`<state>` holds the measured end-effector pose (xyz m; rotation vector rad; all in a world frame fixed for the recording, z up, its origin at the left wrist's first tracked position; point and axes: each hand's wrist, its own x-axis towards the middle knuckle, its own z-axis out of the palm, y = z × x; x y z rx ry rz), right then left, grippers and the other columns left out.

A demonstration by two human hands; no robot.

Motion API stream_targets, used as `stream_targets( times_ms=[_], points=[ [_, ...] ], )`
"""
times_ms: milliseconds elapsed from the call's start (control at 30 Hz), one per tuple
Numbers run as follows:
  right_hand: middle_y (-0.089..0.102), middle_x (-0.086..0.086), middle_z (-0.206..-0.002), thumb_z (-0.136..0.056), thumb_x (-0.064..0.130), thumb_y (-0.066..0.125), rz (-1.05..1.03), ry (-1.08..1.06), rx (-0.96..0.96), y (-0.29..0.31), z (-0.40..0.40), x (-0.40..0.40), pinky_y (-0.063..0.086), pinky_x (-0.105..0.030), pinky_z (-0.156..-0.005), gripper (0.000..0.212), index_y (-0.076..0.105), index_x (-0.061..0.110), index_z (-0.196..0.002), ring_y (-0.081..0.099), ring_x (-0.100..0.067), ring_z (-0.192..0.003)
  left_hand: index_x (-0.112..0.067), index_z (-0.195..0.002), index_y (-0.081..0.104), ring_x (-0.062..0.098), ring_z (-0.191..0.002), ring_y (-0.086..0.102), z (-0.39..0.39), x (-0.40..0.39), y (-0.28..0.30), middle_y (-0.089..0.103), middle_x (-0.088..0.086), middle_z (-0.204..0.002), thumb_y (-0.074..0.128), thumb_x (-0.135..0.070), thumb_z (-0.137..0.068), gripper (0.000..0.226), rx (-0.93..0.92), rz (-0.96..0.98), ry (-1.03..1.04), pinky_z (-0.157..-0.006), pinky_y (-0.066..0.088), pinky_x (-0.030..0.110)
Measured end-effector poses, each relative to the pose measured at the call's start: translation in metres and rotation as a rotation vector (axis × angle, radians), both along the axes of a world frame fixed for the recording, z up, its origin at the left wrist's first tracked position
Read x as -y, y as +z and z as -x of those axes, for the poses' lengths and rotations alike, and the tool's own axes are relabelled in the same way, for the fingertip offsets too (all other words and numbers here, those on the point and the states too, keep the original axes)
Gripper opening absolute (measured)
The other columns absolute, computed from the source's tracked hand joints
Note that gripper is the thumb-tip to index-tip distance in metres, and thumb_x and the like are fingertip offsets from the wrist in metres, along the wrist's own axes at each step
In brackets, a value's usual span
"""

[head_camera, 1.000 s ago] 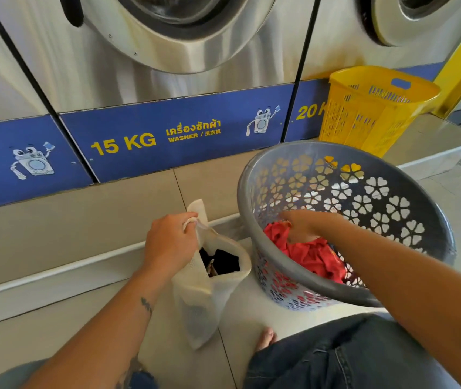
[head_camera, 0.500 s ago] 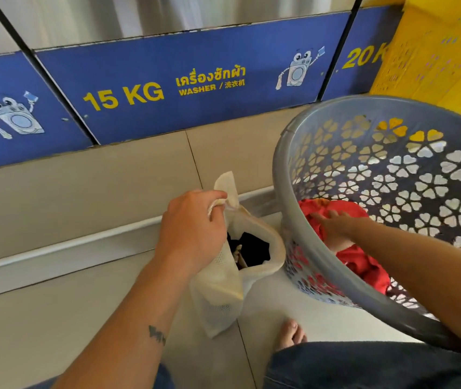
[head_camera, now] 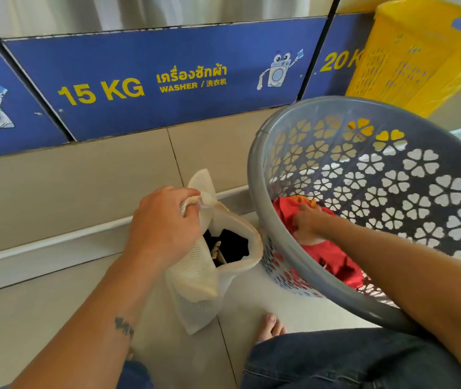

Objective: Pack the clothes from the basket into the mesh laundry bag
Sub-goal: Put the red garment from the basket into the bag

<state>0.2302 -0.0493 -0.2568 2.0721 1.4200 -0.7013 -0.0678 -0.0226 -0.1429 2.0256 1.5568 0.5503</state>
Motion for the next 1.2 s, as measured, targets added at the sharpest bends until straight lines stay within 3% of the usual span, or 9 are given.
stream_targets(
  times_ms=[167, 267, 333, 400, 533, 667, 833, 1000, 1200],
  points=[
    [0.064, -0.019, -0.115, -0.077, 0.027, 0.061, -0.111, -0.311, -0.223, 0.009, -0.029, 0.002, 0.057, -0.048, -0.087, 0.047, 0.060, 0.007, -0.119, 0.063, -0.031, -0.095, -0.037, -0.098, 0.075, 0.010, -0.079, 0.061, -0.003, 0.002, 0.005, 0.066, -0.019, -0.085, 0.061, -0.024, -0.091, 0.021, 0.103, 0.114, 0.058, -0.065, 0.046, 0.024],
    [0.045, -0.025, -0.147, -0.082, 0.028, 0.071, 0.095, -0.331, -0.177, -0.007, -0.022, 0.014, 0.053, -0.053, -0.097, 0.100, 0.008, 0.017, -0.158, 0.056, -0.044, -0.122, -0.037, -0.099, 0.075, 0.005, -0.074, 0.059, -0.001, 0.000, 0.004, 0.064, -0.024, -0.081, 0.061, -0.022, -0.090, 0.023, 0.112, 0.170, 0.099, -0.054, 0.037, 0.017],
    [0.028, -0.026, -0.159, -0.083, 0.033, 0.075, 0.170, -0.273, -0.126, -0.021, -0.014, 0.016, 0.041, -0.051, -0.109, 0.125, -0.029, 0.024, -0.153, 0.038, -0.045, -0.140, -0.038, -0.100, 0.075, 0.015, -0.077, 0.060, -0.001, -0.001, 0.003, 0.069, -0.018, -0.087, 0.060, -0.022, -0.090, 0.023, 0.107, 0.177, 0.096, -0.053, 0.036, 0.020],
    [0.027, -0.024, -0.161, -0.080, 0.038, 0.079, 0.217, -0.225, -0.084, -0.032, -0.013, 0.012, 0.033, -0.049, -0.114, 0.136, -0.039, 0.026, -0.147, 0.033, -0.042, -0.145, -0.038, -0.102, 0.075, 0.015, -0.073, 0.059, -0.001, 0.000, 0.002, 0.069, -0.016, -0.087, 0.060, -0.023, -0.090, 0.024, 0.094, 0.161, 0.076, -0.051, 0.036, 0.019],
    [0.032, -0.013, -0.159, -0.076, 0.056, 0.067, 0.277, -0.002, 0.118, -0.041, -0.019, 0.010, 0.033, -0.058, -0.114, 0.099, 0.025, 0.016, -0.156, 0.030, -0.039, -0.146, -0.036, -0.104, 0.074, 0.004, -0.066, 0.057, 0.000, -0.001, 0.002, 0.058, -0.024, -0.075, 0.059, -0.020, -0.092, 0.025, 0.065, 0.132, 0.053, -0.051, 0.038, 0.018],
    [-0.009, -0.013, -0.165, -0.078, 0.058, 0.066, 0.234, 0.067, 0.186, -0.045, -0.018, 0.018, 0.018, -0.080, -0.107, 0.096, 0.016, 0.035, -0.157, -0.009, -0.051, -0.149, -0.037, -0.103, 0.074, 0.017, -0.077, 0.060, -0.002, -0.003, -0.001, 0.064, -0.017, -0.085, 0.057, -0.019, -0.091, 0.028, 0.040, 0.125, 0.047, -0.062, 0.040, 0.024],
    [0.064, -0.008, -0.128, -0.074, 0.049, 0.066, 0.206, 0.229, 0.000, -0.067, -0.023, 0.028, 0.053, -0.046, -0.098, 0.064, 0.054, 0.023, -0.132, 0.064, -0.032, -0.117, -0.038, -0.103, 0.074, 0.010, -0.072, 0.059, -0.004, -0.004, -0.003, 0.062, -0.018, -0.083, 0.057, -0.019, -0.090, 0.028, 0.032, 0.128, 0.036, -0.054, 0.041, 0.020],
    [0.062, -0.010, -0.132, -0.090, 0.027, 0.058, 0.127, 0.132, -0.076, -0.010, -0.002, 0.015, 0.050, -0.039, -0.098, 0.047, 0.055, 0.016, -0.135, 0.060, -0.032, -0.119, -0.038, -0.104, 0.074, 0.004, -0.042, 0.050, -0.006, -0.007, 0.000, 0.070, -0.011, -0.084, 0.057, -0.020, -0.092, 0.028, 0.067, 0.153, 0.010, -0.038, 0.029, 0.008],
    [0.066, -0.009, -0.117, -0.072, 0.016, 0.052, -0.201, 0.054, -0.164, 0.093, -0.007, 0.017, 0.053, -0.036, -0.084, 0.049, 0.060, 0.019, -0.120, 0.062, -0.031, -0.106, -0.028, -0.108, 0.076, 0.006, -0.100, 0.057, -0.020, 0.005, 0.033, 0.071, -0.010, -0.113, 0.058, -0.021, -0.094, 0.025, 0.200, 0.070, 0.017, -0.089, 0.041, 0.020]
  ],
)
